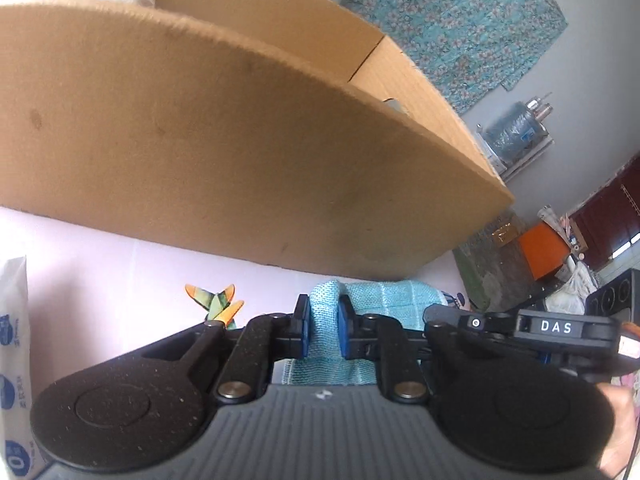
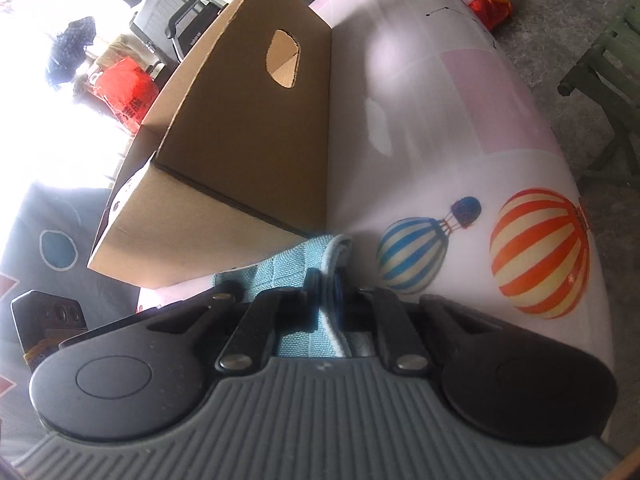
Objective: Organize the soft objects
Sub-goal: 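Grasp the blue-green towel edge with the left tool, then lift the towel with the left tool, lower it into the box, open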
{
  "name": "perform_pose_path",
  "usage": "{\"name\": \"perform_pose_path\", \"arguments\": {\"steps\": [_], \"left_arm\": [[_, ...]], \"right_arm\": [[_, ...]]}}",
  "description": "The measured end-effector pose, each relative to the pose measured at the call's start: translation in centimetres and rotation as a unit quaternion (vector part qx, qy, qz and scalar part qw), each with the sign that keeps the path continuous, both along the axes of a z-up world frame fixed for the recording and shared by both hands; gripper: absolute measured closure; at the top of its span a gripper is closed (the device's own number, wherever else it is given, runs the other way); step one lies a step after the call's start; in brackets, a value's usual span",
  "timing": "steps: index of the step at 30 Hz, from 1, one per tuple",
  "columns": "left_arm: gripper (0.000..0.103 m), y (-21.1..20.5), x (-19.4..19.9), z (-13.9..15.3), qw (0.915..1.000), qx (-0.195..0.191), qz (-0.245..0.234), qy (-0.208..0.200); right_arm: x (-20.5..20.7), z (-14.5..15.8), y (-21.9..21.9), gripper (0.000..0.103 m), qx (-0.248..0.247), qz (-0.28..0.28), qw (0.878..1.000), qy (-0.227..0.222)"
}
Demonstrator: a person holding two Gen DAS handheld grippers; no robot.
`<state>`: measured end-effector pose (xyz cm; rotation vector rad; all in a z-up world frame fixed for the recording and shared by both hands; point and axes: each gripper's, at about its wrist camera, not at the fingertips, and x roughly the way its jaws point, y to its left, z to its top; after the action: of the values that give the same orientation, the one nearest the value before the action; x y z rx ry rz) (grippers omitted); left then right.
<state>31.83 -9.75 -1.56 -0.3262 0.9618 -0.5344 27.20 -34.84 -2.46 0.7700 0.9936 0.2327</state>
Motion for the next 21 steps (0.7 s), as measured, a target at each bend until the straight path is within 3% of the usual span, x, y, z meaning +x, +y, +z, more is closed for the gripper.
{"name": "perform_pose_path", "arguments": {"steps": [4,11,14,18,21], "left_arm": [[0.090,0.9,-2.4,3.3,0.9994,0.004,-0.014,-0.031],[0.090,3.6,-4.4,11.0,0.9942,-0.001,-0.019,-0.105],[0.089,3.7,-2.9,14.3,0.9906,-0.001,-0.011,-0.137],[0.089,2.9,2.4,17.0,0.9893,0.006,0.000,-0.146],[0.089,0.9,6.9,17.9,0.9844,0.055,-0.003,-0.167]], "right_arm": [[-2.1,2.6,1.1,0.098,-0.020,0.015,0.998,-0.052],[-5.0,10.8,3.0,0.098,-0.015,0.059,0.987,-0.146],[-4.1,14.5,3.4,0.098,-0.004,0.059,0.981,-0.184],[0.0,18.0,3.7,0.098,-0.036,0.036,0.977,-0.208],[4.6,18.9,3.9,0.098,-0.069,0.005,0.978,-0.196]]}}
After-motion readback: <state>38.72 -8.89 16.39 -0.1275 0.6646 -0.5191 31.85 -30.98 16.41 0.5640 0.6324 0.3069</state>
